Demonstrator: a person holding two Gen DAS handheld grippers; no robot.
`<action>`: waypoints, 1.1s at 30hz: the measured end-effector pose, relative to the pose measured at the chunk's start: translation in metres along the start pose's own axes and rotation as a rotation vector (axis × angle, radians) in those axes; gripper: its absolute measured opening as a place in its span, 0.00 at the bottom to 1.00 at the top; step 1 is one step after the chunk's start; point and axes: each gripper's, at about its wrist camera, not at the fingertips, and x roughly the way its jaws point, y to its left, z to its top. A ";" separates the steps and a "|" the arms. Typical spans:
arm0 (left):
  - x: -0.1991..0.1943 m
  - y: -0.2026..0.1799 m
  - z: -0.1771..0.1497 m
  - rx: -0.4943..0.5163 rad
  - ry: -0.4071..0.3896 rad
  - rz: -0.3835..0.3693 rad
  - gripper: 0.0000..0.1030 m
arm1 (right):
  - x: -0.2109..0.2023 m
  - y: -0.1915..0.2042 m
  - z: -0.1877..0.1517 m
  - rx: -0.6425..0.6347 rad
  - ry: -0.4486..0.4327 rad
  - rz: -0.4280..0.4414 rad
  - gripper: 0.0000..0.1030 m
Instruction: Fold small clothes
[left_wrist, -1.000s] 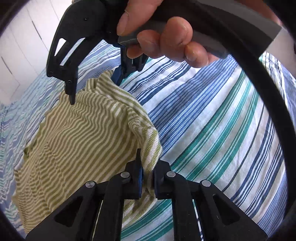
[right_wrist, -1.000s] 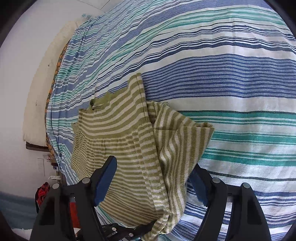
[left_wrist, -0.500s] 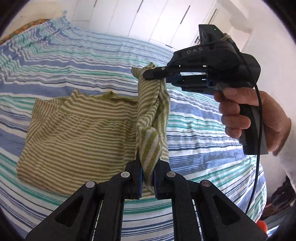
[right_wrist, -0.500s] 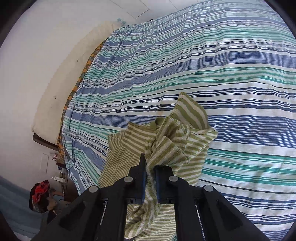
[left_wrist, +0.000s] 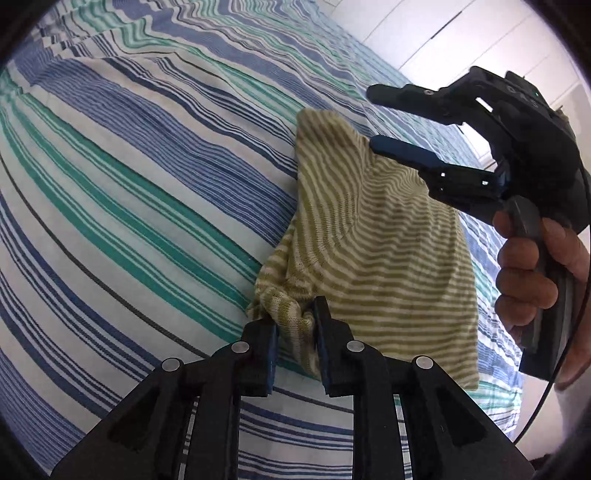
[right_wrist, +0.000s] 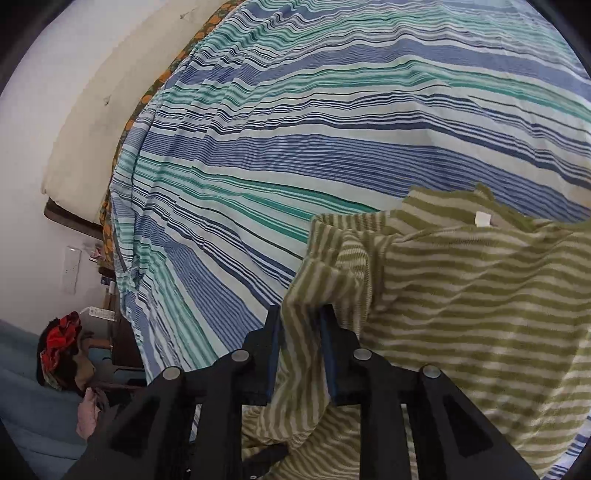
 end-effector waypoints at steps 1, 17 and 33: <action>-0.007 0.006 0.001 -0.008 -0.012 0.018 0.26 | -0.009 0.004 -0.002 -0.001 -0.043 0.058 0.46; -0.013 -0.068 0.024 0.321 -0.015 -0.093 0.44 | -0.151 0.001 -0.149 -0.286 -0.264 -0.395 0.59; 0.057 -0.096 0.092 0.452 0.071 -0.045 0.43 | -0.143 -0.038 -0.097 -0.213 -0.222 -0.383 0.59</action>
